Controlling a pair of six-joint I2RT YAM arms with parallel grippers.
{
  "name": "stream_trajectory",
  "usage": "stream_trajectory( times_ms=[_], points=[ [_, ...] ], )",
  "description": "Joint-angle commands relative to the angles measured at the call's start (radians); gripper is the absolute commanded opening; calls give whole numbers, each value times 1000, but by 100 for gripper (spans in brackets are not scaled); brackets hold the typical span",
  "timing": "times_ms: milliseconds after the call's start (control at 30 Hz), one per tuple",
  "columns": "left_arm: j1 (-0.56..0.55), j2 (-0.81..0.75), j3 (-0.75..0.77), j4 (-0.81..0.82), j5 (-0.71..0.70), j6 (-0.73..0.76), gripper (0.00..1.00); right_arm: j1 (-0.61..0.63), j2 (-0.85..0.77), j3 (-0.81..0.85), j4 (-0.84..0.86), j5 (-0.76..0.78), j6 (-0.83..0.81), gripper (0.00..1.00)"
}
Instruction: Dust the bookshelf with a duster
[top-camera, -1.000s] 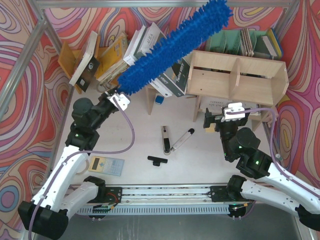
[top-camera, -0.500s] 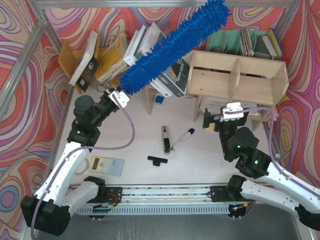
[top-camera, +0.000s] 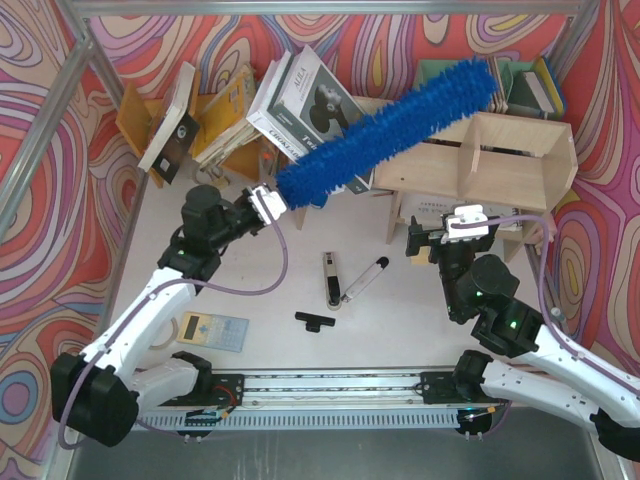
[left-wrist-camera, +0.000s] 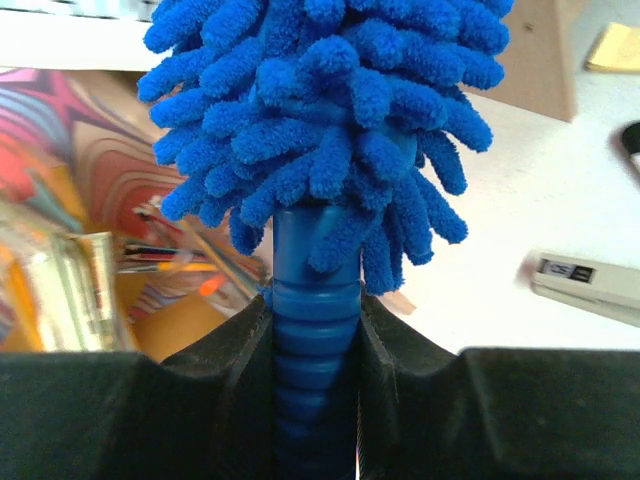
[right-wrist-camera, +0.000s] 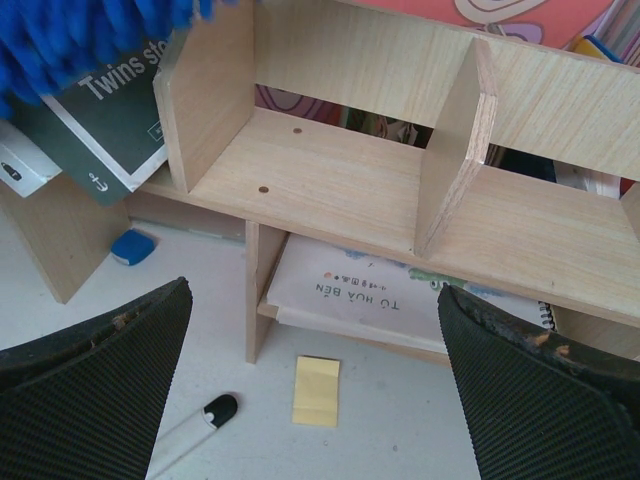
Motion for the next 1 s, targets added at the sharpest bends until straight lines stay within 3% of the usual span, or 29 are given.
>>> stream_trajectory(
  times_ms=[0, 400, 700, 967],
  points=[
    [-53, 33, 18, -22, 7, 44, 0, -1, -23, 2, 25, 2, -5, 99],
    [-123, 50, 52, -35, 6, -34, 0, 0, -40, 6, 14, -1, 12, 99],
    [-161, 17, 250, -172, -78, -291, 0, -1, -45, 8, 14, 10, 9, 99],
    [-179, -2, 441, -391, -207, -652, 0, -1, -51, 2, 26, 11, 3, 99]
  ],
)
